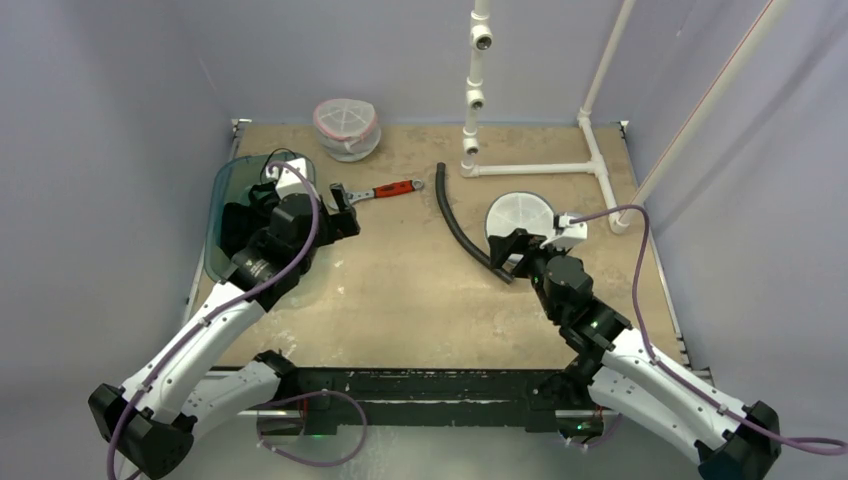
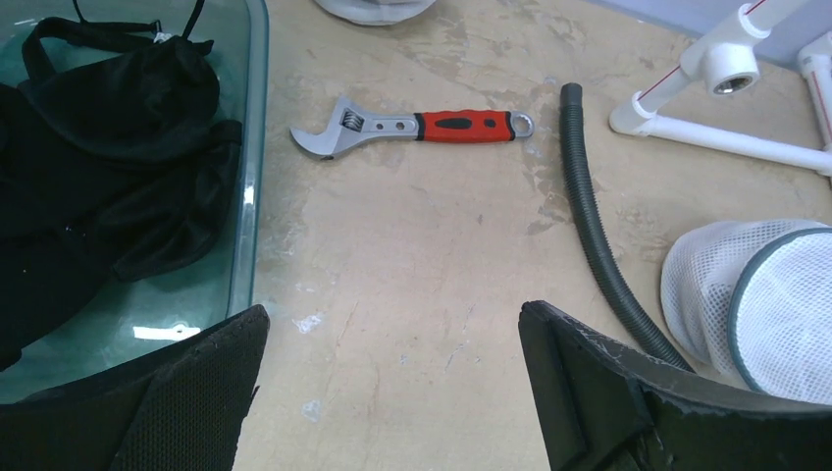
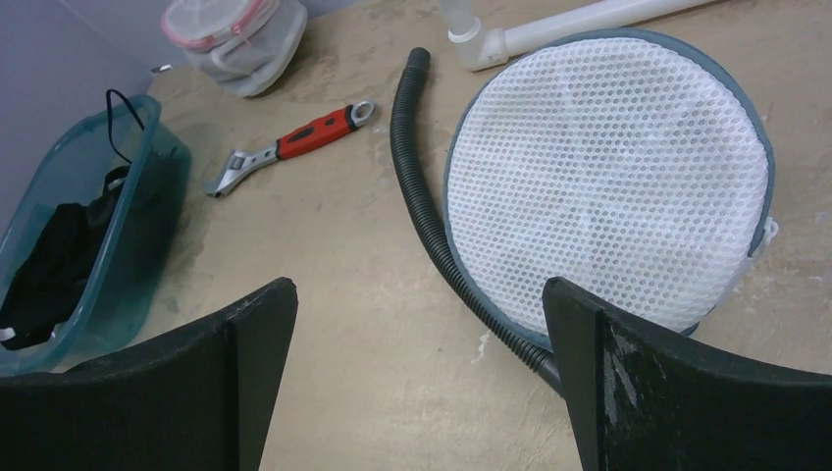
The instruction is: Unzip the laundry bag and remove the bra
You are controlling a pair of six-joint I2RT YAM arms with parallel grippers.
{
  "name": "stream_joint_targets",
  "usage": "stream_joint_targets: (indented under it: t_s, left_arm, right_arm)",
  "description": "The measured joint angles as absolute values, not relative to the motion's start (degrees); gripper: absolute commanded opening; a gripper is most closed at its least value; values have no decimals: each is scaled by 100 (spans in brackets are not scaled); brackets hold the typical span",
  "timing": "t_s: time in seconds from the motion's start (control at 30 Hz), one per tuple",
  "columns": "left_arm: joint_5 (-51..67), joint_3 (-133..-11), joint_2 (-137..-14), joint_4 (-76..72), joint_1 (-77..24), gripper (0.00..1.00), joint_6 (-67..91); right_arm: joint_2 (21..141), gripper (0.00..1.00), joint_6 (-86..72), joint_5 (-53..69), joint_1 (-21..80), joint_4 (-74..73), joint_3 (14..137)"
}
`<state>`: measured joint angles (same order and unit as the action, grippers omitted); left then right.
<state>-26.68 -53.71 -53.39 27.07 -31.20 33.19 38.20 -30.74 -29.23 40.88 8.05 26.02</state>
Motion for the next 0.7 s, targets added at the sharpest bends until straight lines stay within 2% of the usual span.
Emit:
stream_joint_targets:
  t_s: [0.23,0.43,0.5,0.7]
  left_arm:
    - [-2709,-5371,-5450,2801,-3120,97,3319]
    - [-2705,-5330,-5374,2735,-3120,98,3319]
    - [-2685,-5304,-5349,2703,-3120,98,3317]
    - [-2375,-5098,-5245,2482,-3120,98,3312]
  right_arm:
    - [3717,97,-3391,-3527,4093,217,2814]
    - [3470,87,-3844,-4088,3885,-464,3030]
    - [3400,84,-3920,-3983,3483,-534,3030]
    - [3677,77,-4062,-2556,1374,-154,2930]
